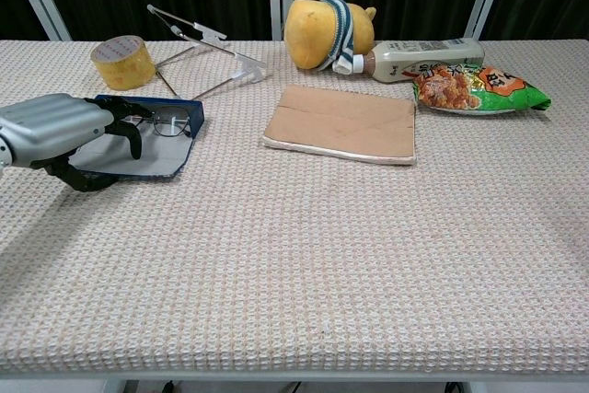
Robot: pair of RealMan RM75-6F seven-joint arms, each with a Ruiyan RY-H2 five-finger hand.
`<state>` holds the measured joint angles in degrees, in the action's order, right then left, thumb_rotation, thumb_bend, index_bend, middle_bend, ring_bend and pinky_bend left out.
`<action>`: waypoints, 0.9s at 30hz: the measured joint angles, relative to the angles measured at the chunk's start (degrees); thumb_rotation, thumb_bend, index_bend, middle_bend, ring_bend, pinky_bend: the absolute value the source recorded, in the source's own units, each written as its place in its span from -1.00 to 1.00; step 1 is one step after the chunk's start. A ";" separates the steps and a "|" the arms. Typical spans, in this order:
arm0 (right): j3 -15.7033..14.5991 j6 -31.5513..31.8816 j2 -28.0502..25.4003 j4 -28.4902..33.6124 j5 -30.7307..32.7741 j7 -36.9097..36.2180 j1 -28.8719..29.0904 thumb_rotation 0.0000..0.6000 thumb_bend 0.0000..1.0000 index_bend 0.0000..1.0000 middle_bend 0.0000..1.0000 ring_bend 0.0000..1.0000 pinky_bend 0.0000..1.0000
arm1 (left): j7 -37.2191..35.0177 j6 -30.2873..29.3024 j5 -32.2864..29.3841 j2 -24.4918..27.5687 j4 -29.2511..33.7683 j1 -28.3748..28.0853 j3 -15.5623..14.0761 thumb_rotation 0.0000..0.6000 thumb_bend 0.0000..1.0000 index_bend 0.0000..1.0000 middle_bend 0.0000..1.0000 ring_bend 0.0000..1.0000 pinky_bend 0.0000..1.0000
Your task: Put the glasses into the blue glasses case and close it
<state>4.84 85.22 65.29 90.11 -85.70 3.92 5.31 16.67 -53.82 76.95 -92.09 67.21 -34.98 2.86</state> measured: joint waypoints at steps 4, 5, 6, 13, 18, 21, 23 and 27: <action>-0.09 -0.11 0.16 -0.14 -0.03 -0.01 0.04 1.00 -0.15 -1.00 -1.00 -1.00 -1.00 | -1.21 -0.77 0.11 -0.32 -0.32 0.06 0.39 1.00 -0.12 0.00 -0.87 -1.00 -0.66; -0.10 -0.12 0.18 -0.17 -0.01 -0.01 0.04 1.00 -0.15 -1.00 -1.00 -1.00 -1.00 | -1.65 -1.14 0.28 -0.39 -0.33 0.12 0.46 1.00 -0.10 0.03 -0.86 -1.00 -0.66; -0.10 -0.13 0.21 -0.21 0.03 -0.02 0.04 1.00 -0.15 -1.00 -1.00 -1.00 -1.00 | -2.01 -1.48 0.47 -0.43 -0.31 0.17 0.49 1.00 -0.07 0.06 -0.84 -1.00 -0.66; -0.10 0.03 0.41 -0.38 -0.07 -0.05 0.04 1.00 -0.15 -1.00 -1.00 -1.00 -1.00 | -3.93 -4.47 2.30 -0.53 -0.11 0.95 0.36 1.00 -0.04 0.15 -0.79 -1.00 -0.65; -0.06 0.35 0.45 -0.38 -0.18 -0.04 -0.04 1.00 -0.15 -1.00 -1.00 -1.00 -1.00 | -5.01 -7.94 3.93 -0.57 0.52 1.92 0.17 1.00 -0.04 0.22 -0.77 -1.00 -0.63; -0.10 0.47 0.47 -0.38 -0.32 -0.04 -0.08 1.00 -0.15 -1.00 -1.00 -1.00 -1.00 | -5.91 -11.49 5.59 -0.91 0.28 2.95 -0.10 1.00 -0.04 0.30 -0.77 -1.00 -0.63; -0.17 0.48 0.50 -0.39 -0.38 -0.05 -0.11 1.00 -0.15 -1.00 -1.00 -1.00 -1.00 | -6.50 -13.68 6.69 -1.11 0.04 3.91 -0.42 1.00 -0.04 0.34 -0.77 -1.00 -0.63; -0.23 0.48 0.60 -0.60 -0.30 -0.13 -0.19 1.00 -0.15 -1.00 -1.00 -1.00 -1.00 | -6.27 -16.35 7.70 -0.79 0.87 5.76 -1.07 1.00 -0.05 0.35 -0.78 -1.00 -0.63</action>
<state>4.61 85.71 65.89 89.51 -86.00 3.79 5.12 10.40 -70.17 84.65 -92.88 68.08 -29.22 1.79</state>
